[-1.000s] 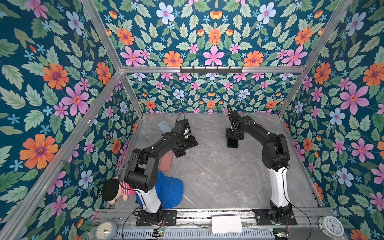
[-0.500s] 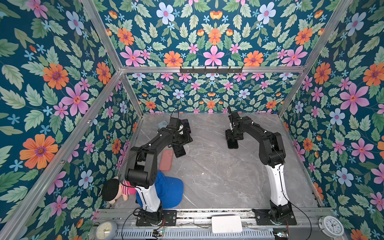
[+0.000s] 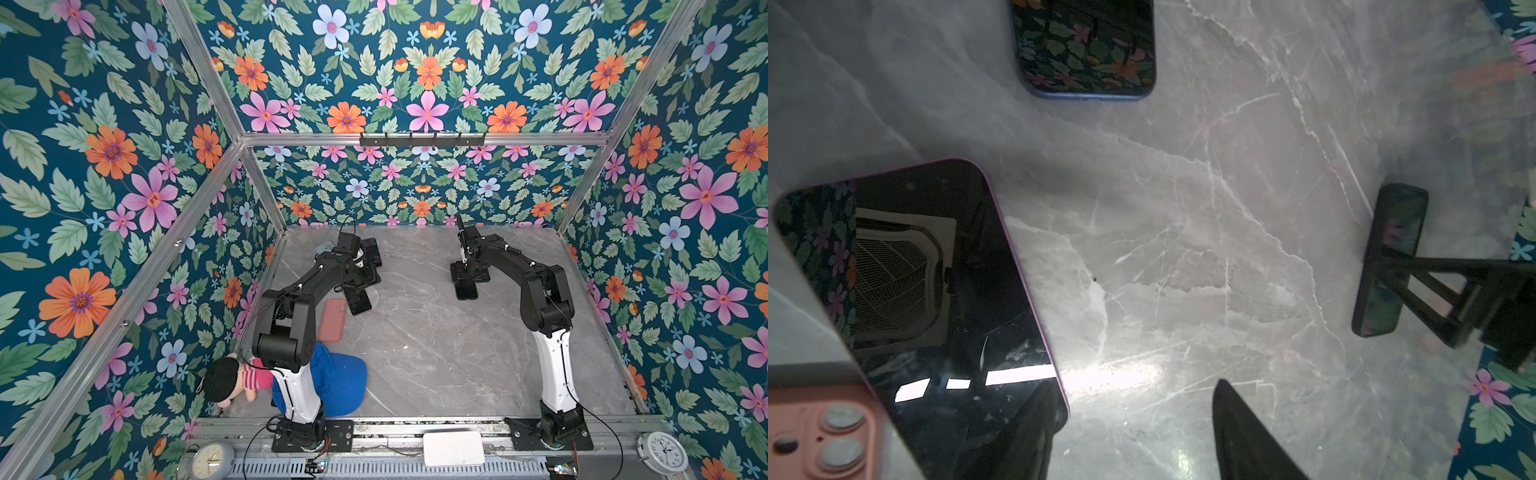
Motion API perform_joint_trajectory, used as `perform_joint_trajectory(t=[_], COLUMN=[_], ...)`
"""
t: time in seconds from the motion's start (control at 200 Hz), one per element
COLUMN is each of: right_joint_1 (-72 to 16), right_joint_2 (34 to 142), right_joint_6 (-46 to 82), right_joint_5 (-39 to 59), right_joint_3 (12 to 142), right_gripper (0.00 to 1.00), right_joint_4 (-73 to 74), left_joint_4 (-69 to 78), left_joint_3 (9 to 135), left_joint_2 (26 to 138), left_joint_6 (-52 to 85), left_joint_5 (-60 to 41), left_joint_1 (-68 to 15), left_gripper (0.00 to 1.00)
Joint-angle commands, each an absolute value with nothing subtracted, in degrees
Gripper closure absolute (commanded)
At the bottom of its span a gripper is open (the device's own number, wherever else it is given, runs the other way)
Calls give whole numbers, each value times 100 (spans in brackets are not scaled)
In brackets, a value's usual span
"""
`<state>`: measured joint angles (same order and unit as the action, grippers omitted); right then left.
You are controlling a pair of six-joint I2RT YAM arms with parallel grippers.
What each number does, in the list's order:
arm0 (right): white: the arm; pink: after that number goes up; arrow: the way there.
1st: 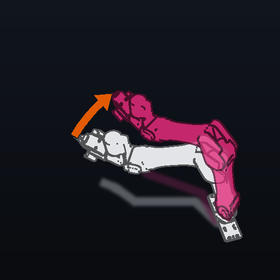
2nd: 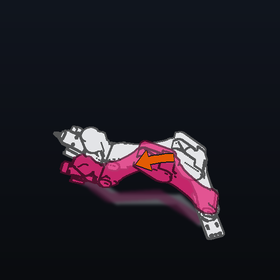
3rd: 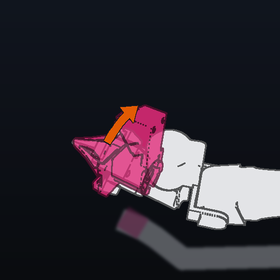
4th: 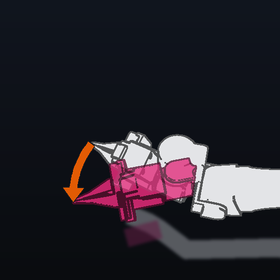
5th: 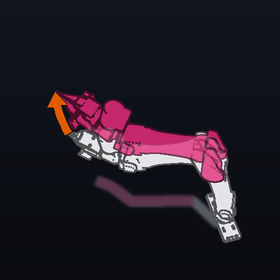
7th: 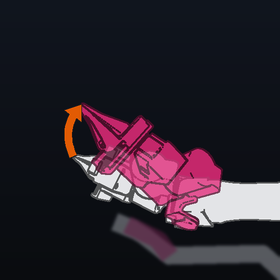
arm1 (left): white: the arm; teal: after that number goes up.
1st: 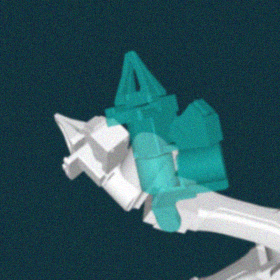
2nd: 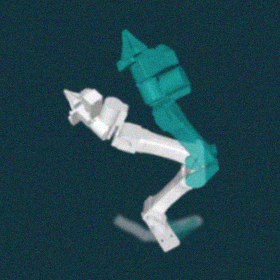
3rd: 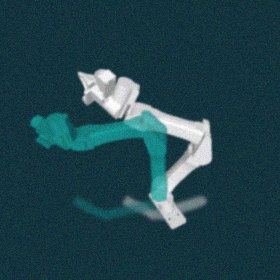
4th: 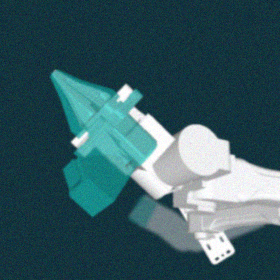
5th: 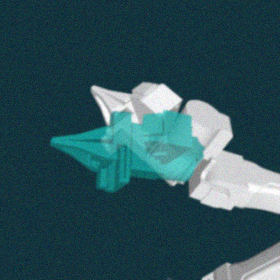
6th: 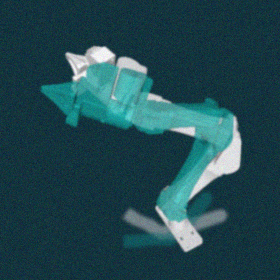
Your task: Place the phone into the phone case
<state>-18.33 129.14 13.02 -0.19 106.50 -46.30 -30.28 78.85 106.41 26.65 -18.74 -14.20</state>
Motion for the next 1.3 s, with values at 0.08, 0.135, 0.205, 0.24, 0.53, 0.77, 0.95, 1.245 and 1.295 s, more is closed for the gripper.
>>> perform_joint_trajectory(t=[0.08, 0.135, 0.205, 0.24, 0.53, 0.77, 0.95, 1.245, 1.295], right_joint_1=[-1845, -1877, -1916, -1941, -2344, -2510, -2522, -2520, -2523], right_joint_2=[12437, 12329, 12193, 12127, 12008, 12025, 12028, 12093, 12088], right_joint_6=[1144, 1134, 1187, 1238, 1588, 1712, 1723, 1766, 1767], right_joint_5=[32, 51, 65, 135, 761, 1018, 1037, 1090, 1082], right_joint_3=[10450, 10411, 10335, 10271, 9984, 9887, 9883, 9905, 9900], right_gripper=[1, 1, 1, 1, 1, 1, 1, 1, 1], right_joint_4=[-4331, -4291, -4217, -4159, -3833, -3665, -3651, -3612, -3613], left_joint_4=[-3466, -3541, -3627, -3630, -3625, -3376, -3560, -3898, -3943], left_joint_3=[8667, 8986, 9416, 9604, 11057, 11707, 12051, 12471, 12530], left_joint_2=[11149, 11384, 11705, 11857, 13056, 13641, 13969, 14471, 14542], left_joint_6=[2556, 2591, 2635, 2658, 2839, 2904, 2976, 3067, 3066], left_joint_5=[-1027, -798, -493, -340, 812, 926, 1139, 1147, 1139], left_joint_1=[-1419, -1417, -1415, -1424, -1570, -1740, -1778, -1783, -1777], left_gripper=[23, 23, 23, 23, 20, 14, 7, 7, 9])
